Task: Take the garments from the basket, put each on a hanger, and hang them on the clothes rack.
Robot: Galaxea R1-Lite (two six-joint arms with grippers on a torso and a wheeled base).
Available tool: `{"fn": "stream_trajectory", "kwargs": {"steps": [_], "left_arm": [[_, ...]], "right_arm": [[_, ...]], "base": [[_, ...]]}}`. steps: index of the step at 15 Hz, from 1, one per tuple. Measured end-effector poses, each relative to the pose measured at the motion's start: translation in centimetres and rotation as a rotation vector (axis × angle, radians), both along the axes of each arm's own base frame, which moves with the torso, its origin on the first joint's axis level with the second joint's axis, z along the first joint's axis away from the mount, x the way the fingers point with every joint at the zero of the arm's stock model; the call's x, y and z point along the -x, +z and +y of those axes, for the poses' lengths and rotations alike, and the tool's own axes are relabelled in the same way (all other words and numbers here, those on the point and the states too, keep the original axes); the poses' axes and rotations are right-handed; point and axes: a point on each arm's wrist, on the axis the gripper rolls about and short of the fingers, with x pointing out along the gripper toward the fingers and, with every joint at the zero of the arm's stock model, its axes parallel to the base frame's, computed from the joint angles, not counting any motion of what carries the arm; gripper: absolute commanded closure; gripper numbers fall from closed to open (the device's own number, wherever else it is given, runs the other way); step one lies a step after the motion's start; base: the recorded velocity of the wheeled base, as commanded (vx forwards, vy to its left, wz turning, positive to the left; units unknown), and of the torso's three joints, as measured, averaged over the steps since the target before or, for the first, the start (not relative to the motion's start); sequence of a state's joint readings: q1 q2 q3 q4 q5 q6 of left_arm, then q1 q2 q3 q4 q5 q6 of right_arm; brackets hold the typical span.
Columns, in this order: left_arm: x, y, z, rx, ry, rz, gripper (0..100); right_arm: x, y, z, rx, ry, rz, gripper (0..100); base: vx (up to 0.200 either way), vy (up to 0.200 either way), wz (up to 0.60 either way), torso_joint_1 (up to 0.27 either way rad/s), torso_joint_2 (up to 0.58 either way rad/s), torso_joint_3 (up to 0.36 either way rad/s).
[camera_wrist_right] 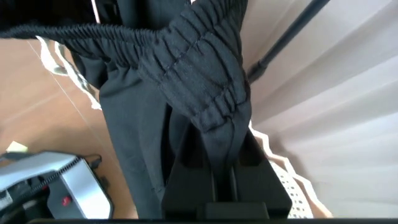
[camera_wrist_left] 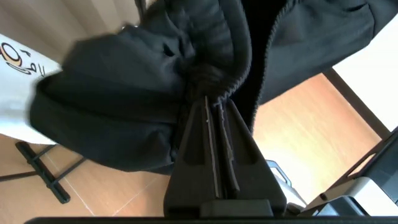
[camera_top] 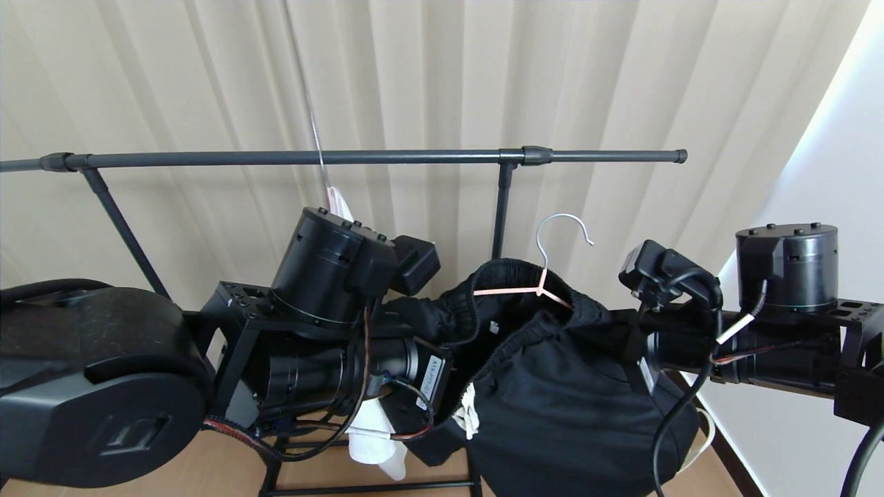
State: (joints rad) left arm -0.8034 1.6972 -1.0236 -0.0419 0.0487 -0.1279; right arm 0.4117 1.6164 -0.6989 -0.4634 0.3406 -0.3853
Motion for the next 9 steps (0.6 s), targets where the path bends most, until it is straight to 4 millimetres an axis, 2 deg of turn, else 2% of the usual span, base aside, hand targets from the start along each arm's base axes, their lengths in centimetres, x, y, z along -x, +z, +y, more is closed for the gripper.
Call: {"fn": "stream_trajectory", "kwargs": {"steps": [9], "left_arm": [[0.4, 0.3, -1.3, 0.047, 0.003, 0.020, 100]], "right_arm": [[0.6, -0.1, 0.8, -0.093, 0.044, -0.045, 100]], "base": [[0.000, 0.000, 0.00, 0.000, 0.00, 0.000]]}}
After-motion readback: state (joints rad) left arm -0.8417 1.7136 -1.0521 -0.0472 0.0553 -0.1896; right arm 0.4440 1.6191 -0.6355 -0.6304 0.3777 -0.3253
